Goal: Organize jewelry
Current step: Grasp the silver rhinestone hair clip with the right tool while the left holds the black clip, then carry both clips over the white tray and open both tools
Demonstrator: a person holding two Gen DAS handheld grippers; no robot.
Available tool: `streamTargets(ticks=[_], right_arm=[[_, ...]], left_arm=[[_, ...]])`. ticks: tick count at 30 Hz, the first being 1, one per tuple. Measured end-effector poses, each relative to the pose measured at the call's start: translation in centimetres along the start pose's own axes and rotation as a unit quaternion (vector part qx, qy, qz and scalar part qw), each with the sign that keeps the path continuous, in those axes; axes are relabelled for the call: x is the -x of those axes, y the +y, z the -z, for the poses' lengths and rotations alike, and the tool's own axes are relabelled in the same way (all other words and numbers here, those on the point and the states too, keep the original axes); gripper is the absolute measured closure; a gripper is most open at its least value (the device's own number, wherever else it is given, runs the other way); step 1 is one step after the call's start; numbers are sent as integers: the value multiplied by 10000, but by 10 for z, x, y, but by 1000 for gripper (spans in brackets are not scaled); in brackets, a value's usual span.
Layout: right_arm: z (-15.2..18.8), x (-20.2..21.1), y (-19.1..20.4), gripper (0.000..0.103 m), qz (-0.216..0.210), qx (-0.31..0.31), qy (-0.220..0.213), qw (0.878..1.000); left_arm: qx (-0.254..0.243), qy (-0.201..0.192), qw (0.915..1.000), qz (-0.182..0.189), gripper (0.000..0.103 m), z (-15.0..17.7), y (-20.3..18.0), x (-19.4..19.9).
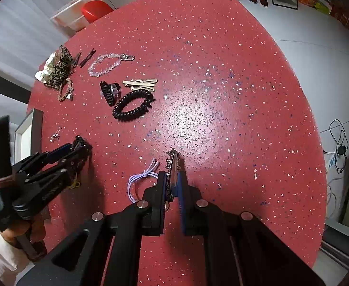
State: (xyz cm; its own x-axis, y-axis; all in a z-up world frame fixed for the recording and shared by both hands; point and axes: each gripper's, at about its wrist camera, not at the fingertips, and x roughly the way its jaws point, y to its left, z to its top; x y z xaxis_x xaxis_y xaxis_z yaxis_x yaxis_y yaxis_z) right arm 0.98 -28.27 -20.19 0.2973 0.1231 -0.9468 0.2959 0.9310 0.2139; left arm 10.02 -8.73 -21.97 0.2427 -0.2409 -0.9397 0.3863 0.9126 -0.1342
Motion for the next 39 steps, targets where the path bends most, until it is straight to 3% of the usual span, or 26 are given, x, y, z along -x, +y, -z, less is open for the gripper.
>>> streamTargets(ticks=[12,25,34,39], right_arm=[[-7,24,4,93,-135,132,-61,9998],[-13,45,29,93,-422,782,96,9960],[-16,53,75,93,-578,1476,114,9873],[-18,53,124,93,-661,1602,-5,9849]], left_arm=[[941,-486,9940,276,65,11,19,71],[1785,-672,9816,-135,65,38,21,117],[2333,-913,9676,-312,65,65,50,143],[2273,-965,9684,-339,65,70,94,155]])
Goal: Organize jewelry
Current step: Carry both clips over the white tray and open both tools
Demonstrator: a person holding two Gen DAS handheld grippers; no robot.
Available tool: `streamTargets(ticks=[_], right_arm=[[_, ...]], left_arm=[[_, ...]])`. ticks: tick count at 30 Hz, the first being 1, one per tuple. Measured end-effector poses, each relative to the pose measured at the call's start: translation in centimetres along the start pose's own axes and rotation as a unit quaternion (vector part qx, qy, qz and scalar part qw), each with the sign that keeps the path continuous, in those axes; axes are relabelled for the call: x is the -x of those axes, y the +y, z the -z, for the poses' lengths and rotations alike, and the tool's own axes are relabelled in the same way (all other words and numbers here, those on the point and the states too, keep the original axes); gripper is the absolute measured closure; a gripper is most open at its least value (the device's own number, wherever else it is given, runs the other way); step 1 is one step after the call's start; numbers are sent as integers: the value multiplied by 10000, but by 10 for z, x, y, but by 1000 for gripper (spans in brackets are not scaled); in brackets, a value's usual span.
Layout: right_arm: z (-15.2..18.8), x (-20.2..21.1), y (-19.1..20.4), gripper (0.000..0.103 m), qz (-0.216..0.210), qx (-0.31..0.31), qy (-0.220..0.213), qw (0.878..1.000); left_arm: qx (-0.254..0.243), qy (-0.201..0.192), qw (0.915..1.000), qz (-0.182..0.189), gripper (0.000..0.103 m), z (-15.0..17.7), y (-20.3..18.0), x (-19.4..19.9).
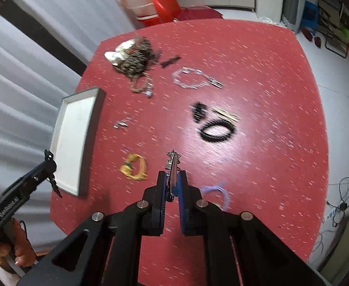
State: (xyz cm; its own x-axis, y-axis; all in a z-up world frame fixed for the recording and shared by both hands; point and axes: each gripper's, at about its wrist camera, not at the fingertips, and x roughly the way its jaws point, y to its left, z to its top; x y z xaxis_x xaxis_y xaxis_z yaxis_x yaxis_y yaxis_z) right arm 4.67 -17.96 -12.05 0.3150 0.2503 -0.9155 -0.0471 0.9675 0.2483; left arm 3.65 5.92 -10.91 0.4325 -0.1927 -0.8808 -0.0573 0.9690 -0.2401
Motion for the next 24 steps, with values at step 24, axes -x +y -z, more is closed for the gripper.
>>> streamTargets(ticks=[24], right_arm=[[-101,-167,219,93,-615,976,-12,9933]], left_arm=[[218,-203,9970,-716,65,-95,165,-105]])
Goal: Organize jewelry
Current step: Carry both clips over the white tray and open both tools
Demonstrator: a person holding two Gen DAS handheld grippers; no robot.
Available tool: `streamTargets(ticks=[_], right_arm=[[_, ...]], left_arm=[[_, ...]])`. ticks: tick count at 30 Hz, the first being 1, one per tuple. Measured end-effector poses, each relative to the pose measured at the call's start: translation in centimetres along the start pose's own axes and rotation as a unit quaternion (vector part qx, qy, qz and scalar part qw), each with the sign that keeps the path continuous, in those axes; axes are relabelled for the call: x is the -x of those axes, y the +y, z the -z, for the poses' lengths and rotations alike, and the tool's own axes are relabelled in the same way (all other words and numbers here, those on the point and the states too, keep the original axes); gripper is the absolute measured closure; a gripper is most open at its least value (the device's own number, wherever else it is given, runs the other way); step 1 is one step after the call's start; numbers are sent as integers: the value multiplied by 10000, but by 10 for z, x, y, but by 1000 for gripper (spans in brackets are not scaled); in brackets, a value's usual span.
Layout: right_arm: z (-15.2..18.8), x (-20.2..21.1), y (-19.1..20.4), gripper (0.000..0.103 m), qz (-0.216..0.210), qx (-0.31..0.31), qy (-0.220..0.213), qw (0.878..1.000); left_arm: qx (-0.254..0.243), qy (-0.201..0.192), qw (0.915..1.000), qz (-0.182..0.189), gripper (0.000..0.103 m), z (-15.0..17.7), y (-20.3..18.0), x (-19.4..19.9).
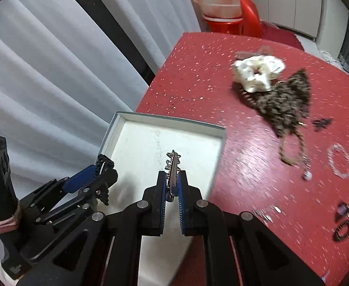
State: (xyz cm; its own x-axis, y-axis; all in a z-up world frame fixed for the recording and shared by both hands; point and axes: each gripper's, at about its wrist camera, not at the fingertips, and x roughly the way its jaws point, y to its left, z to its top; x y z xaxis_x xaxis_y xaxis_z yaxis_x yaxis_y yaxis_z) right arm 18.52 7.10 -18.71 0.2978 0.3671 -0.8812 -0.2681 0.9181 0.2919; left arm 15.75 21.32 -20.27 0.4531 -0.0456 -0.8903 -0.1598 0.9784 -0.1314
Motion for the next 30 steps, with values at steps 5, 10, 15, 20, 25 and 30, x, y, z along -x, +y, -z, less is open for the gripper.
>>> streamTargets(ticks=[5,10,15,20,25,30], right_arm=[[-9,-38,-1,93,86,-36,61,9999],[-7,-61,-3,93,129,-66,174,9997],[-5,-73,-8,93,136,-106,302,9994],[-2,-80,-9,93,172,-142,364,9991],[-1,-81,-10,93,143,-116,437,9989],[-4,-71,-15,86,25,-178,457,9988]], left_arm=[[-76,49,9997,-221,65,0,5,-33],[-43,156,9993,-346,65,5,9,-51],[-143,98,9988,-452,64,8,8,-55],[-117,106,9986,-500,35,10,7,-59],[-201,144,9982,-552,35,9,3,-60],[-186,225,9977,-609,35,9,3,-55]])
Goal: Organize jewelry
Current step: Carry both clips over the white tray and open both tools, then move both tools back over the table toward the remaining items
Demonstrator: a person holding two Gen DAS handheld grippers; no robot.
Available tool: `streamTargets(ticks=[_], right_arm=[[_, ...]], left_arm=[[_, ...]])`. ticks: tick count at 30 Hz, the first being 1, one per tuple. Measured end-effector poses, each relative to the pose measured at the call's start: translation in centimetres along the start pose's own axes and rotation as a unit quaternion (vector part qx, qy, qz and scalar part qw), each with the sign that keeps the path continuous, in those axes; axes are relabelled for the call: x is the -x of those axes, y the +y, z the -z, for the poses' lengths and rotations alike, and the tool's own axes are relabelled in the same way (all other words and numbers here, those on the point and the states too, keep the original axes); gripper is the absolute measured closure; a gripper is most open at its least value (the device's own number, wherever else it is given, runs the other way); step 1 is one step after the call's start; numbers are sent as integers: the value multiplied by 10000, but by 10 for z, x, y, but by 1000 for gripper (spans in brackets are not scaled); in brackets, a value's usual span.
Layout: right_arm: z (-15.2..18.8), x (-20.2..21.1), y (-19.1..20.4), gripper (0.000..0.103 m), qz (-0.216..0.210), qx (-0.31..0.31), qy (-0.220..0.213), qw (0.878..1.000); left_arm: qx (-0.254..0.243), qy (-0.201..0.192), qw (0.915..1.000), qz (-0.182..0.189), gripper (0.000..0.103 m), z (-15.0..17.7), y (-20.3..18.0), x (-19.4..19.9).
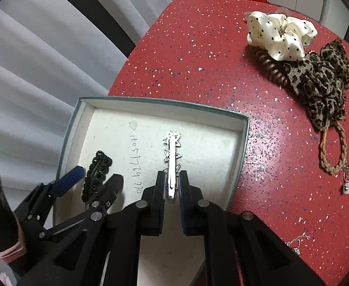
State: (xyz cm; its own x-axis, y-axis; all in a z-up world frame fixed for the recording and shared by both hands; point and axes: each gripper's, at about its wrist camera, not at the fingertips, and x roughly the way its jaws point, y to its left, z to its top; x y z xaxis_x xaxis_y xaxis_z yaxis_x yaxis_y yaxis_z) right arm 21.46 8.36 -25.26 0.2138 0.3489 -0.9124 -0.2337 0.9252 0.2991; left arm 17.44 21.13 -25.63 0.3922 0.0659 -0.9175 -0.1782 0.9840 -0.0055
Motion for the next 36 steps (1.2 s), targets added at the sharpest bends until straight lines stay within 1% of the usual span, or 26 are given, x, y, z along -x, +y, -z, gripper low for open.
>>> streamTargets(ticks=[1,2,3,4,5,6,7,11,13,14,15,19,21,28,29,30,36], right_arm=[[0,5,-1,84,-29,-1,-30,10000],[-1,9,-2,78,-51,-3,-63,10000],[-1,14,-2,71,-71,-4,-111,9999],[2,20,-1,68,-87,4,-150,9998],[3,27,-1,64,-106,8,-200,9997],[4,33,-2,62,-120,8,-233,9997],[6,40,-3,61,-132,-5,-270,9995],[14,64,-9,61,-148,-128,-356,9992],[20,78,-13,55,-122,-187,-387,9990],[24,84,-16,50,-105,-216,-409,9989],[29,91,-18,49,-73,-239,-428,9988],[46,112,-29,47,50,-383,-437,9983],[53,120,-36,44,79,-514,-436,9977],[81,147,-58,43,297,-935,-452,9942],[85,149,-60,40,318,-992,-444,9936],[90,152,-64,34,336,-1070,-454,9927],[129,173,-87,25,483,-1526,-470,9860]], left_arm=[[-1,-5,10000,-16,35,1,1,2],[0,-12,10000,-35,35,2,1,5],[-6,-18,10000,-38,26,2,0,7],[-3,-25,10000,-47,6,-2,-2,8],[10,-95,9999,-75,0,-2,-2,13],[1,-203,9997,-108,0,-1,-2,20],[-34,-218,9997,-99,0,-3,-3,24],[-97,-154,9998,-51,0,-2,-9,39],[-141,-74,9999,-42,0,1,-14,47],[-171,-36,9998,-29,0,3,-18,51],[-208,-3,9998,-7,0,5,-21,55],[-429,66,9990,88,0,13,-35,76],[-540,110,9984,133,0,16,-45,82],[-803,291,9958,324,0,36,-67,105],[-855,310,9953,343,0,38,-71,107],[-908,338,9946,379,0,41,-75,110],[-1176,354,9909,556,0,55,-90,120]])
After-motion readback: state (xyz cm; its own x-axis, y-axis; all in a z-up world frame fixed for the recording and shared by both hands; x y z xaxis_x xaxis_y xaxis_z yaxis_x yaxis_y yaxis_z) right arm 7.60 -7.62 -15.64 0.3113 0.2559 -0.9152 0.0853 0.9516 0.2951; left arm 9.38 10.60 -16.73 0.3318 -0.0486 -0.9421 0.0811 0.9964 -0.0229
